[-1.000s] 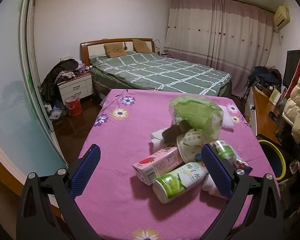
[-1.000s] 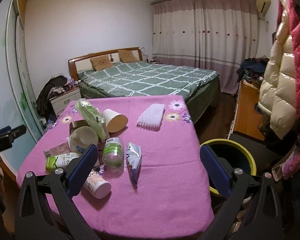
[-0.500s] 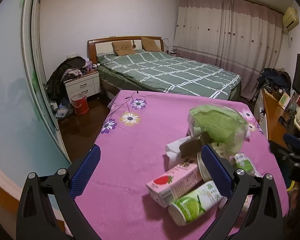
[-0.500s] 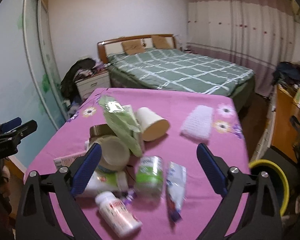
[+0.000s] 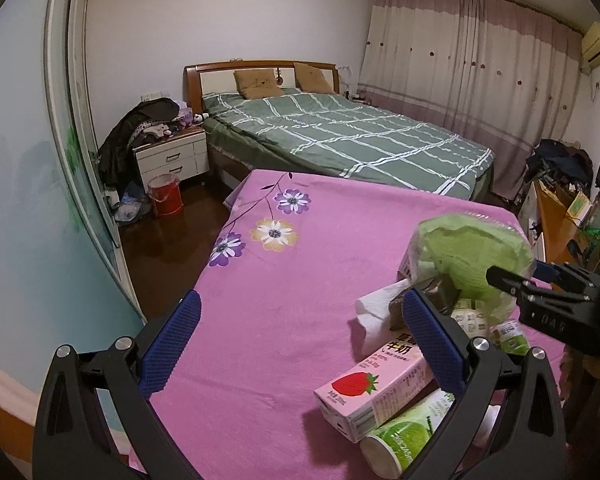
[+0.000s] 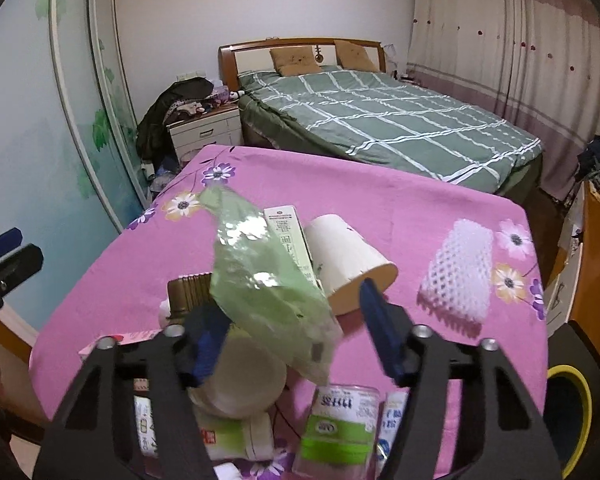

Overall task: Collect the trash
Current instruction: 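Grasp the green plastic bag with the right gripper, then carry the green bag to the yellow bin and open the right gripper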

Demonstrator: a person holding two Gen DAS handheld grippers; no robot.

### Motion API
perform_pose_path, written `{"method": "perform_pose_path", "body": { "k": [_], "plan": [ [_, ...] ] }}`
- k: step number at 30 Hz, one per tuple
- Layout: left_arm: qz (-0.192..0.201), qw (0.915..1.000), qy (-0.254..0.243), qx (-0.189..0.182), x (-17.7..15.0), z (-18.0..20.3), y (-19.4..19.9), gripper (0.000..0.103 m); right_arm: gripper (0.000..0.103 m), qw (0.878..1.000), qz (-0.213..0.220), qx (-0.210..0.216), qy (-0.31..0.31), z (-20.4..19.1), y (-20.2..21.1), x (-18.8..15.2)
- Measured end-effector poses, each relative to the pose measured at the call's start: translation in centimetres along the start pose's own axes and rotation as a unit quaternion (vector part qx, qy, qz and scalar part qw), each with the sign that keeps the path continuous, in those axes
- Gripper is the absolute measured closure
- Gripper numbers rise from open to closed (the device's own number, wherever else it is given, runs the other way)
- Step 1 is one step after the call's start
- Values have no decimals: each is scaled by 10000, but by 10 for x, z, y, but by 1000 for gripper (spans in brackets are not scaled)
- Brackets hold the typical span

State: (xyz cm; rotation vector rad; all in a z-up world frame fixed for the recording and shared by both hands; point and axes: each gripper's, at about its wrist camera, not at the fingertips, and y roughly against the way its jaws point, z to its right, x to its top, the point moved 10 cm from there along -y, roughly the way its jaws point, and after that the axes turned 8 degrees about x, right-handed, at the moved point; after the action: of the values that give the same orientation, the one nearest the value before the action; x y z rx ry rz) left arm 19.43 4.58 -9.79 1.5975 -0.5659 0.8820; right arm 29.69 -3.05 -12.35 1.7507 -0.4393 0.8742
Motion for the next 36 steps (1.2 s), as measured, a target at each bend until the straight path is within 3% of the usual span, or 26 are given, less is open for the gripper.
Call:
{"method": "perform_pose_path", "body": {
  "k": [4, 7, 17, 26, 33, 36],
  "plan": [
    [-36, 10000, 26, -50, -1, 2, -10, 4, 67, 9998, 108, 144, -4, -3, 1, 3],
    [-58, 9999, 20, -82, -2, 4, -13, 4, 71, 9992, 316, 256, -30, -7, 12, 8],
    [-14, 9997, -65, -216, -4, 14, -14, 4, 75, 9937, 1067, 47, -343, 20, 75, 22],
    [-10, 9993, -132, -355, -8, 25, -8, 4, 75, 9736, 1427, -1097, -1405, 139, 148, -29],
    [-24, 9988, -243, -424, -16, 39, -2, 4, 75, 9318, 1496, -2405, -2271, 239, 202, -99],
    [-12, 9984, -314, -467, -18, 47, 1, 4, 74, 9190, 1293, -2671, -2594, 273, 200, -127]
  ]
}}
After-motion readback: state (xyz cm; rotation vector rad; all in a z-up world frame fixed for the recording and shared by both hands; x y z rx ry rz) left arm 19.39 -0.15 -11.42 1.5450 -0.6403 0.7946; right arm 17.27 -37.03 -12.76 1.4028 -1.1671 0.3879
